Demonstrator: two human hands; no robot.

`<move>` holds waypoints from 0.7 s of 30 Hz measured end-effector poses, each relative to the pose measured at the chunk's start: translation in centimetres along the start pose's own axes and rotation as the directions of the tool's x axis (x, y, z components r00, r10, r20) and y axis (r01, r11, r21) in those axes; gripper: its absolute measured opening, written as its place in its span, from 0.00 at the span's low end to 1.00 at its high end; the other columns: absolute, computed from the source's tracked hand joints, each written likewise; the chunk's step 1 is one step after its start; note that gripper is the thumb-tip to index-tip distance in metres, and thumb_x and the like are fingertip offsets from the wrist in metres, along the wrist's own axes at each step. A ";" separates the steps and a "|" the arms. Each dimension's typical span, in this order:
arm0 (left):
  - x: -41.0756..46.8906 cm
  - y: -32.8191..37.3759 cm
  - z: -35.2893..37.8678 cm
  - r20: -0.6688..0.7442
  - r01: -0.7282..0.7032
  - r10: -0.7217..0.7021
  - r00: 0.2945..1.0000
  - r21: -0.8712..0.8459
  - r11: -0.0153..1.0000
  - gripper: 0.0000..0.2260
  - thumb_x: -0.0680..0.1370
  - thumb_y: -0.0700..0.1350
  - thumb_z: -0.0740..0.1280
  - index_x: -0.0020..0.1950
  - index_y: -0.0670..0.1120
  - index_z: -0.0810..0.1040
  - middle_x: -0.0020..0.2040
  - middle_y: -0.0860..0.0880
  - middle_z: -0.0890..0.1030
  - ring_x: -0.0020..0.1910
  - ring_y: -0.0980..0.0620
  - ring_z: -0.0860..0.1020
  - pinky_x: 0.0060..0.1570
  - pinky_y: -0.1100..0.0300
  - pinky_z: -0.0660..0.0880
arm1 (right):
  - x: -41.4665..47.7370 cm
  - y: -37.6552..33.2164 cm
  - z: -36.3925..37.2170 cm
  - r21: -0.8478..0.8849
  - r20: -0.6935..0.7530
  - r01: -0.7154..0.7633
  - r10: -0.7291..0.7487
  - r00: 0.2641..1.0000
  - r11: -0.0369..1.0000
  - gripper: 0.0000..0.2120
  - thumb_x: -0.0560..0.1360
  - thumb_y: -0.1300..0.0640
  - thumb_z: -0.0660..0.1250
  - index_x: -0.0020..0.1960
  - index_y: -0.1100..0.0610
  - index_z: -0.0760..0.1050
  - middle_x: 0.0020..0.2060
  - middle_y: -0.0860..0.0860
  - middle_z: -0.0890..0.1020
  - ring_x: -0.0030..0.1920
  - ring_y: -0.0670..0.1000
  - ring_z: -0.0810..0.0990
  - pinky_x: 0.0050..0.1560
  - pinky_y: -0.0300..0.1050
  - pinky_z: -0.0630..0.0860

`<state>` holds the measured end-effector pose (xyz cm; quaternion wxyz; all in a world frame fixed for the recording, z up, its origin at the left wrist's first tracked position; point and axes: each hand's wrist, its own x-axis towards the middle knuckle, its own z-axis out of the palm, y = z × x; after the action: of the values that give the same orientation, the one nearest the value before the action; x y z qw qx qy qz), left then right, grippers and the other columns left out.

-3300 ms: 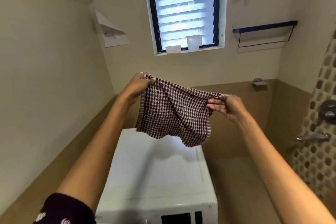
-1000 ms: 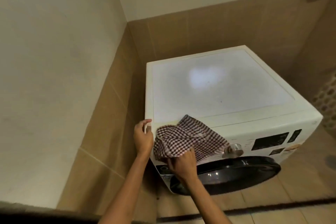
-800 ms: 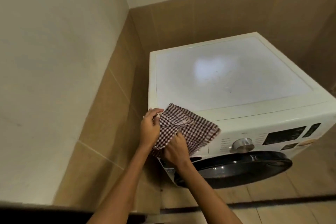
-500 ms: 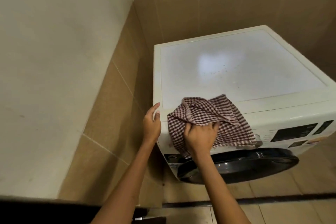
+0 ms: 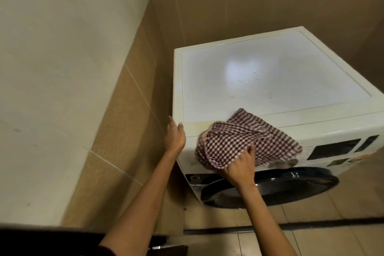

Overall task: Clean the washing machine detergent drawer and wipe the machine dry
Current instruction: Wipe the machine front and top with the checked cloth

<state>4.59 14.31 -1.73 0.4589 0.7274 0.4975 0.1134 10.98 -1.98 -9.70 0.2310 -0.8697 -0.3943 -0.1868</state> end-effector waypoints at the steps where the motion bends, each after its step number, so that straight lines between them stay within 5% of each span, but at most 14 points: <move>1: -0.2 -0.2 0.2 -0.027 -0.044 0.048 0.999 0.121 0.992 0.24 0.84 0.47 0.48 0.77 0.43 0.46 0.77 0.44 0.54 0.75 0.43 0.58 0.71 0.51 0.56 | 0.3 -1.4 -0.3 0.004 0.015 -0.114 0.114 0.993 0.993 0.17 0.66 0.42 0.56 0.43 0.53 0.74 0.39 0.53 0.81 0.48 0.56 0.76 0.70 0.49 0.50; 4: 0.2 -0.8 0.3 -0.062 -0.119 0.138 0.988 0.247 0.962 0.24 0.83 0.46 0.49 0.77 0.40 0.47 0.76 0.40 0.56 0.73 0.41 0.61 0.67 0.52 0.60 | 2.1 -6.5 -1.0 0.082 0.070 -0.197 0.191 0.979 0.977 0.16 0.69 0.48 0.56 0.30 0.54 0.77 0.29 0.51 0.80 0.39 0.54 0.81 0.65 0.55 0.57; 9: 0.5 -1.3 -0.1 0.008 -0.128 0.128 0.992 0.154 0.980 0.25 0.83 0.47 0.51 0.77 0.43 0.47 0.77 0.40 0.54 0.73 0.40 0.60 0.69 0.49 0.60 | 0.6 -3.8 0.3 0.072 0.010 0.248 -0.250 0.968 0.966 0.07 0.62 0.49 0.71 0.37 0.51 0.81 0.36 0.47 0.84 0.41 0.48 0.82 0.63 0.50 0.59; 11: 0.3 -1.3 0.0 -0.016 -0.142 0.146 0.989 0.156 0.978 0.25 0.83 0.50 0.50 0.77 0.43 0.47 0.77 0.42 0.54 0.74 0.41 0.60 0.70 0.49 0.60 | -0.1 -0.3 0.3 0.085 -0.058 0.302 -0.298 0.953 0.950 0.05 0.66 0.52 0.66 0.38 0.52 0.78 0.37 0.48 0.82 0.44 0.49 0.79 0.68 0.43 0.53; 14: 0.3 -1.6 0.4 -0.042 -0.161 0.168 0.985 0.137 0.977 0.26 0.83 0.51 0.50 0.77 0.44 0.47 0.77 0.43 0.54 0.75 0.43 0.57 0.72 0.50 0.57 | 0.3 1.5 -0.3 0.126 -0.044 -0.096 0.103 0.994 0.987 0.20 0.71 0.44 0.52 0.53 0.58 0.70 0.53 0.55 0.73 0.56 0.58 0.71 0.72 0.41 0.42; 16: 0.6 -1.8 0.4 -0.044 -0.162 0.168 0.985 0.113 0.980 0.26 0.83 0.51 0.50 0.77 0.44 0.47 0.77 0.43 0.54 0.75 0.43 0.57 0.72 0.50 0.57 | 1.2 -1.8 -0.5 0.225 0.054 -0.431 0.430 0.901 0.874 0.31 0.68 0.46 0.52 0.58 0.69 0.72 0.56 0.67 0.75 0.60 0.66 0.72 0.72 0.53 0.50; 18: 1.0 -1.9 0.2 -0.034 -0.164 0.168 0.985 0.085 0.983 0.25 0.83 0.49 0.51 0.77 0.43 0.49 0.77 0.42 0.55 0.74 0.43 0.58 0.71 0.51 0.58 | 2.3 -5.8 -1.0 0.230 0.146 -0.361 0.334 0.931 0.904 0.27 0.68 0.46 0.54 0.50 0.67 0.79 0.47 0.64 0.82 0.53 0.65 0.79 0.64 0.57 0.60; 21: 1.4 -2.1 -0.1 -0.022 -0.160 0.160 0.987 -0.022 0.987 0.24 0.83 0.46 0.52 0.77 0.41 0.51 0.77 0.41 0.55 0.75 0.44 0.58 0.71 0.53 0.57 | 1.4 -7.9 -0.1 0.175 0.212 0.010 -0.047 0.976 0.984 0.20 0.70 0.46 0.56 0.48 0.56 0.81 0.47 0.53 0.84 0.51 0.55 0.82 0.64 0.56 0.59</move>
<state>3.87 15.77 -3.74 0.4520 0.7583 0.4406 0.1629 5.72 3.44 -6.86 0.2590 -0.8556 -0.4442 -0.0600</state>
